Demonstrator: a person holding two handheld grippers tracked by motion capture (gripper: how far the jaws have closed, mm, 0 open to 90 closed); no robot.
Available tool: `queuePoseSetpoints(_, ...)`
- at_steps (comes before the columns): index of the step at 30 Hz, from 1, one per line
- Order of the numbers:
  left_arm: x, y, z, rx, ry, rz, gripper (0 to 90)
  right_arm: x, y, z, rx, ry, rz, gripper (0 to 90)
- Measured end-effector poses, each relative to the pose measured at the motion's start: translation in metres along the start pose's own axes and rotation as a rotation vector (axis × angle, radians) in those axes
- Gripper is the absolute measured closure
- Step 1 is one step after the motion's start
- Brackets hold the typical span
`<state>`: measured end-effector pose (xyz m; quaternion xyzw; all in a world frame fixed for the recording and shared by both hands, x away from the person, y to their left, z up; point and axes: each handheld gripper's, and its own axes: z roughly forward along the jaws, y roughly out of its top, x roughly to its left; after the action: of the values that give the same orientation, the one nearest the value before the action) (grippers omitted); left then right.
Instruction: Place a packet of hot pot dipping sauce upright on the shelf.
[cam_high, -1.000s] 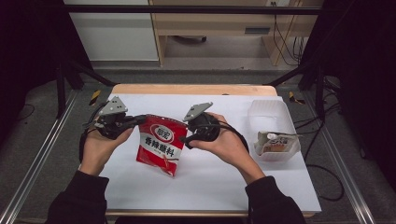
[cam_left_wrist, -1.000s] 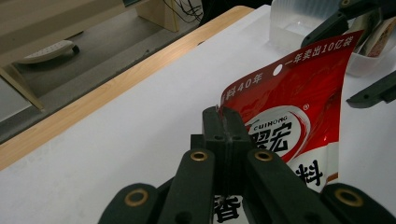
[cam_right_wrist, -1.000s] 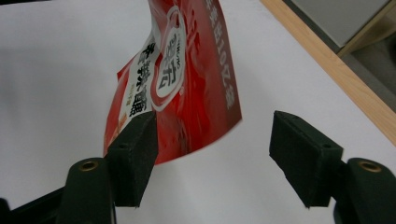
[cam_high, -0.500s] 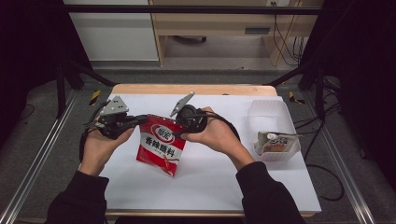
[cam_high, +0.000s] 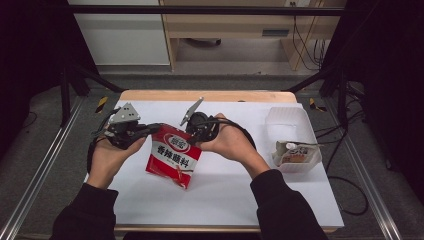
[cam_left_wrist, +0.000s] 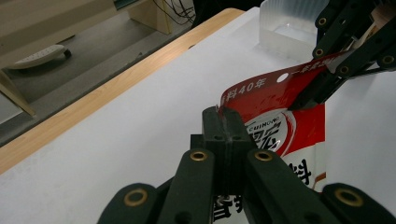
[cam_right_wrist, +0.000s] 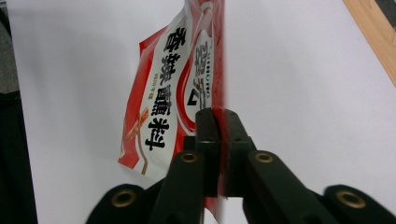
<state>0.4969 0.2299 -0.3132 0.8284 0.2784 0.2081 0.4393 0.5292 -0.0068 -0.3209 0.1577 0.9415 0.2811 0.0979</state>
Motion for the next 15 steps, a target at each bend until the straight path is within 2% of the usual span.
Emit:
queuePoseSetpoints(3,0.001,-0.003,0.002,-0.001,-0.016,-0.003,90.0,0.0,-0.001,0.0,0.003,0.008,-0.002,89.8)
queuePoseSetpoints(4,0.002,-0.004,0.002,-0.002,-0.006,-0.01,86.4,-0.001,-0.001,0.0,0.006,0.003,-0.004,89.9)
queuePoseSetpoints(6,0.004,-0.008,0.002,-0.013,0.002,-0.03,70.9,-0.001,-0.002,-0.001,0.007,0.0,0.003,90.0)
queuePoseSetpoints(8,0.005,-0.014,-0.001,-0.03,0.03,-0.041,61.6,-0.003,-0.002,-0.002,0.009,0.0,0.002,90.0)
queuePoseSetpoints(10,0.007,-0.021,-0.004,-0.048,0.038,-0.067,49.3,-0.005,-0.004,-0.004,0.006,-0.001,0.013,90.0)
queuePoseSetpoints(13,0.01,-0.036,-0.009,-0.075,0.049,-0.099,37.4,-0.007,-0.005,-0.006,0.002,-0.004,0.026,90.0)
queuePoseSetpoints(15,0.012,-0.046,-0.012,-0.078,0.06,-0.112,33.4,-0.008,-0.006,-0.006,0.013,-0.006,0.024,90.0)
